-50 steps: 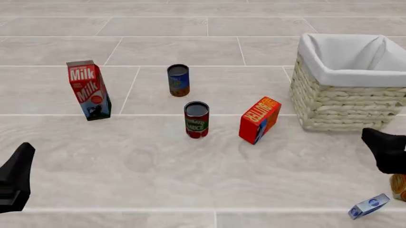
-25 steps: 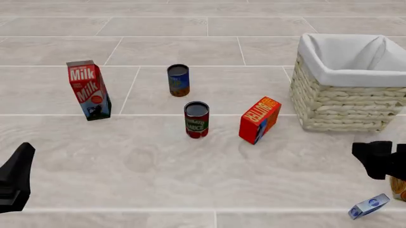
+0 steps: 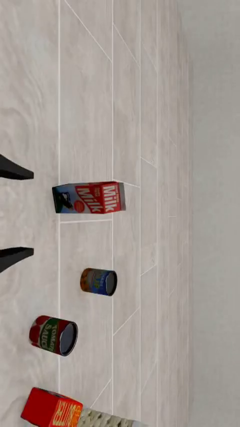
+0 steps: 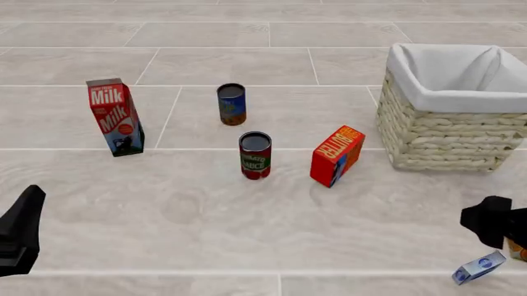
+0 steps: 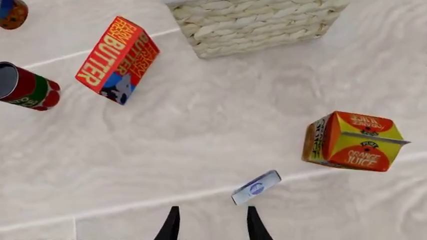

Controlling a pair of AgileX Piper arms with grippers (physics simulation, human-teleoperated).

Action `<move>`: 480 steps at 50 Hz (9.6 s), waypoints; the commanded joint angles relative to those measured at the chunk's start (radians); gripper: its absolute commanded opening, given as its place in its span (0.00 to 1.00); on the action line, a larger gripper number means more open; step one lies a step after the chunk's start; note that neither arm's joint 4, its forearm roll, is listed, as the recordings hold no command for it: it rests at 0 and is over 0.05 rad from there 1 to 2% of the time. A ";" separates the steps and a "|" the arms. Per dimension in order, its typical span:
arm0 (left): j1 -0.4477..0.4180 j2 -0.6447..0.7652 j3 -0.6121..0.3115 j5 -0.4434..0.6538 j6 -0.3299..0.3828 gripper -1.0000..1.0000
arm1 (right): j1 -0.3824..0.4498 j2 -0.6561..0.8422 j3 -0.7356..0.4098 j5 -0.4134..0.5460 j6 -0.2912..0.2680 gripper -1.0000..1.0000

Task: Pick the cream cheese and place it in the basket.

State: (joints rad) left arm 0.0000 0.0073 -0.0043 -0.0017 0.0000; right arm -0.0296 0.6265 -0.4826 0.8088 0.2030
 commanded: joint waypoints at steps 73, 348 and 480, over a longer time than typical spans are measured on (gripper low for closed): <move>0.000 0.000 0.000 0.000 0.000 1.00 | -0.166 0.371 0.050 -0.071 0.021 1.00; 0.000 0.000 0.000 0.000 0.000 1.00 | -0.172 0.984 -1.210 0.090 -0.280 0.00; 0.000 0.000 0.000 0.000 0.000 1.00 | -0.235 1.282 -1.350 0.240 -0.456 0.00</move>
State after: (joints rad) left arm 0.0000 0.0073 -0.0043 -0.0017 0.0000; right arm -0.2602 1.9080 -1.8157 1.0439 -0.2655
